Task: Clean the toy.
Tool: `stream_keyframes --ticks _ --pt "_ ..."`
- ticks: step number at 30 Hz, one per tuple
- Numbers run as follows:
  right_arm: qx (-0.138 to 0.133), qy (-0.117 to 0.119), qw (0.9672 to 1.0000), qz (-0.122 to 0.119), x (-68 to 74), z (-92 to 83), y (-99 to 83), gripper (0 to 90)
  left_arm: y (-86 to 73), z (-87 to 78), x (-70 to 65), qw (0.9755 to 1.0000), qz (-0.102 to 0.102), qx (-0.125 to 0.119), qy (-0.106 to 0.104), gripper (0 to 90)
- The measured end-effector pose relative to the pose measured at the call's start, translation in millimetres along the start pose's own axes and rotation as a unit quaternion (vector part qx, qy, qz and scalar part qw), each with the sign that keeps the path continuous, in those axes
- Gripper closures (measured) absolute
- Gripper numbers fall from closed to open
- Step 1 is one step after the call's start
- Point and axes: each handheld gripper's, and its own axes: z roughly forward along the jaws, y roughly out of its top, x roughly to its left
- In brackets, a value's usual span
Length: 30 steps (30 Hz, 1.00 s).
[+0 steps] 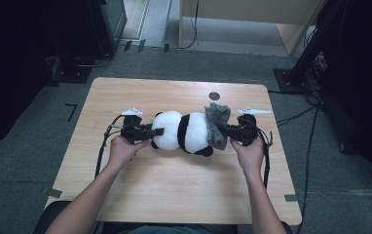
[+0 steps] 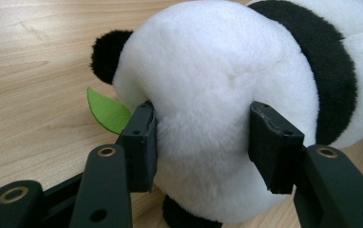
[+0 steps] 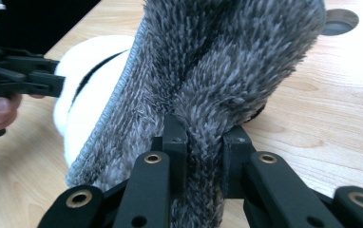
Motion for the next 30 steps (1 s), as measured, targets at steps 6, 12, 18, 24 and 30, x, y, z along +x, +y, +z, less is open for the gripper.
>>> stream_keyframes --ticks 6,12,18,24,30 --pt "0.010 -0.017 0.9998 0.003 -5.3 7.5 -2.9 77.6 -0.4 0.3 0.9 0.9999 -0.001 -0.004 -0.010 45.7" --pt "0.036 -0.043 0.9984 -0.003 -6.4 18.2 -6.3 78.0 -0.8 0.7 2.2 0.9999 -0.005 -0.003 -0.011 43.4" --pt "0.062 -0.040 0.9972 0.012 -13.2 29.4 -13.5 78.4 -1.2 0.8 3.0 0.9999 -0.004 -0.002 -0.011 42.7" --pt "0.094 -0.041 0.9944 0.024 -21.8 42.5 -19.7 78.2 -1.2 0.5 3.1 0.9999 -0.002 -0.004 -0.010 42.0" --pt "0.104 -0.049 0.9928 0.031 -28.7 40.9 -22.0 77.9 -1.2 0.4 2.4 1.0000 0.002 -0.006 -0.005 40.5"
